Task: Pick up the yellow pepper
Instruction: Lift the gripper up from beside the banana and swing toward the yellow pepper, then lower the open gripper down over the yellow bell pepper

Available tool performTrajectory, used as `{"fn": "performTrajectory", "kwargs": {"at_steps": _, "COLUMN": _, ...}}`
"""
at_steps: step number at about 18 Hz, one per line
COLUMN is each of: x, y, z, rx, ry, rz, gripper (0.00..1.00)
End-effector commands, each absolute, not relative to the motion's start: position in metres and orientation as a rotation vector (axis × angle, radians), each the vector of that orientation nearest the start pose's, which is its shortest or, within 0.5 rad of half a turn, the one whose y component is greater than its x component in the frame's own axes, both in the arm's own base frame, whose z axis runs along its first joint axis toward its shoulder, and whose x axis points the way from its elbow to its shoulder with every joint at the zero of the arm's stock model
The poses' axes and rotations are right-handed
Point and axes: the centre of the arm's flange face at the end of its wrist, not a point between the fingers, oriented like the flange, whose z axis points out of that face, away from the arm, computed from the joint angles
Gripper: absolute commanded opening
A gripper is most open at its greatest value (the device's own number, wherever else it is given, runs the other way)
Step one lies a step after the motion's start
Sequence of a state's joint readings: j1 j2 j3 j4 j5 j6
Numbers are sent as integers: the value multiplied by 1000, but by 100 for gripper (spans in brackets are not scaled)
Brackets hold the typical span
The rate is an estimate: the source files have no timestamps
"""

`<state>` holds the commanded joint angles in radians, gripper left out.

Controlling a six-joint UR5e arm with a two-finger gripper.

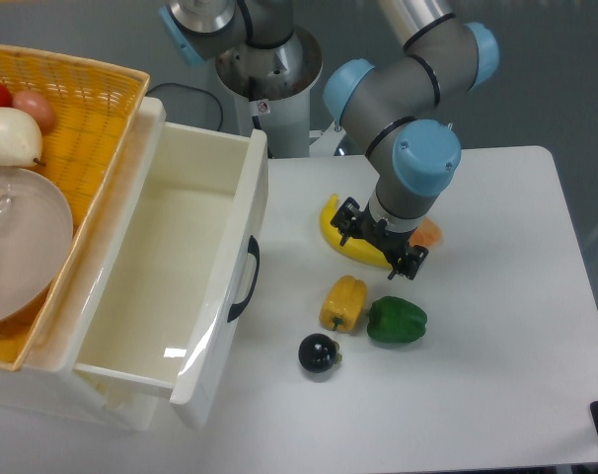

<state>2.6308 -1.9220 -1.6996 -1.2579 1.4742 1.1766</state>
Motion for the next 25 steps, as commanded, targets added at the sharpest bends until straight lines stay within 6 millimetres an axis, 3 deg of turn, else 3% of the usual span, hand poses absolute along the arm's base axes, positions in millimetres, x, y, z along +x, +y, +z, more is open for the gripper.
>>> {"fn": "performTrajectory", "kwargs": {"at_steps": 11, "x": -413, "y": 432, "z": 237, "rx": -3132, "ry": 178, "rz": -374, "gripper": 100}}
{"fn": "performTrajectory", "kwargs": {"at_steps": 16, "x": -421, "y": 444, "z": 218, "rx": -3120, "ry": 183, "rz": -392, "gripper": 100}}
{"fn": "performTrajectory", "kwargs": {"at_steps": 25, "x": -437, "y": 457, "z": 208, "rx": -3095, "ry": 195, "rz": -306, "gripper": 100}}
